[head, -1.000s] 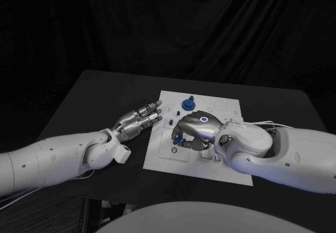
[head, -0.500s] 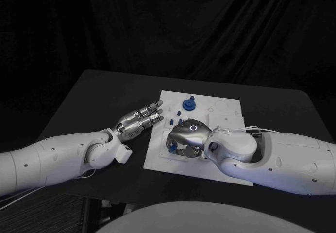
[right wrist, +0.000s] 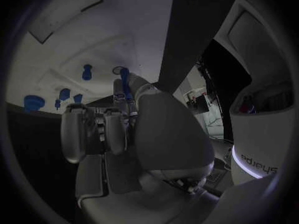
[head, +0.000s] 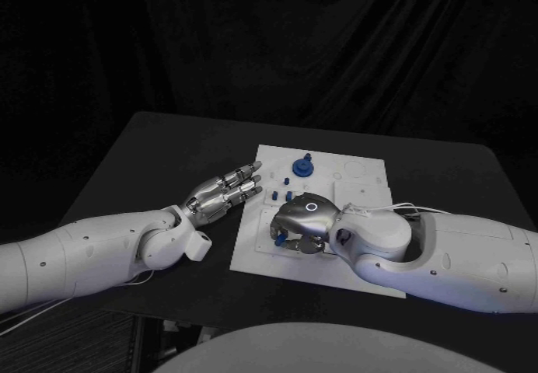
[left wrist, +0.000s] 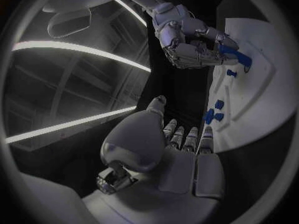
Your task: Assemble the parts on the task board
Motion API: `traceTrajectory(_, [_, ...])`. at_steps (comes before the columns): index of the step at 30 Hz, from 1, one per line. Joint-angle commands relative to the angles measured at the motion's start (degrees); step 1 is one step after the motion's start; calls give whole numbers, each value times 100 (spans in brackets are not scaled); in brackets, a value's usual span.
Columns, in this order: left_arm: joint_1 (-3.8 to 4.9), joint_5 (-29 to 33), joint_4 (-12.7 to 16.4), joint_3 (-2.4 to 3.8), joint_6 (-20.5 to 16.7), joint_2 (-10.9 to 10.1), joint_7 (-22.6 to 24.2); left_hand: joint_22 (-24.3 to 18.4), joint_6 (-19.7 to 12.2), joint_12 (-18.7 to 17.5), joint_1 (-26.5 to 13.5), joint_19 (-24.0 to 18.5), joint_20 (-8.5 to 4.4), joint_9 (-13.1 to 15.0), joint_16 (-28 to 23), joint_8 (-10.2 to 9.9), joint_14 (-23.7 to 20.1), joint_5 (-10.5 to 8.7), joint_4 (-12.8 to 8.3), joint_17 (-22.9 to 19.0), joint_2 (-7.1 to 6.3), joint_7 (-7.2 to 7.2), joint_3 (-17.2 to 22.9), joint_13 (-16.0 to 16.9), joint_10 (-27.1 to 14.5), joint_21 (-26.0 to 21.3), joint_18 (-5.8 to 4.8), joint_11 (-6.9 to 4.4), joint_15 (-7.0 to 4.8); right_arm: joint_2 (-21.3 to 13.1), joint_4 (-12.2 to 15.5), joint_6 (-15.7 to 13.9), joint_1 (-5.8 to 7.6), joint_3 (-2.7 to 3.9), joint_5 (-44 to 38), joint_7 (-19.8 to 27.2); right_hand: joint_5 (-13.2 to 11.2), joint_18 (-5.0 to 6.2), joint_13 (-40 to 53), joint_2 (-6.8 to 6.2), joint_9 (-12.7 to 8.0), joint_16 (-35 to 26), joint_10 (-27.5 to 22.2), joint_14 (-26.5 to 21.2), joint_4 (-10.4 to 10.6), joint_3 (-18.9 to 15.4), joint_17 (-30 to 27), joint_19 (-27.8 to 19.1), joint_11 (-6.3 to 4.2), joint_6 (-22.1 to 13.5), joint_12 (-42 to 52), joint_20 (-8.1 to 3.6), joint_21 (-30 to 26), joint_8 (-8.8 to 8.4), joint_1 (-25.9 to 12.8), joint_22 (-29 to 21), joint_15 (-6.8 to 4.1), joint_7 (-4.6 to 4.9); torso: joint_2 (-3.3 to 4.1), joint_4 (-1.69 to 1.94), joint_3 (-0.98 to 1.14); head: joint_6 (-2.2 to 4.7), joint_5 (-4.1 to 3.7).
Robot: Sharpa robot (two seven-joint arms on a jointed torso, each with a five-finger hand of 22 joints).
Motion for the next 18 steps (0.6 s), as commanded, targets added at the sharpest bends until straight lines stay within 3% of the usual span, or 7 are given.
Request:
traceTrajectory(1, [-11, 36, 10, 5, 68, 4, 859, -9, -20, -17, 67, -1, 23, 4, -21, 16, 8, 24, -1, -8, 10, 20, 20, -6, -2, 4, 113, -26, 13, -23, 7, 53, -23, -2, -168, -81, 15, 20, -5, 15, 44, -13, 27, 205, -33, 13, 336, 30, 37, 1, -21, -19, -20, 28, 42, 1184, -11, 26, -6, -10, -1, 0, 14])
traceTrajectory(18, [-16, 36, 20, 5, 94, 5, 792, -11, -41, -19, 73, -2, 24, 1, -21, 12, 8, 32, -16, -8, 9, 25, 49, -8, -7, 3, 120, -39, 10, -30, -23, -52, -41, -2, -188, -177, 41, 23, -4, 24, 59, -17, 40, 202, -16, 15, 329, 22, 43, 9, -32, -15, -34, 22, 5, 1179, -7, 30, -3, 3, -4, 0, -9])
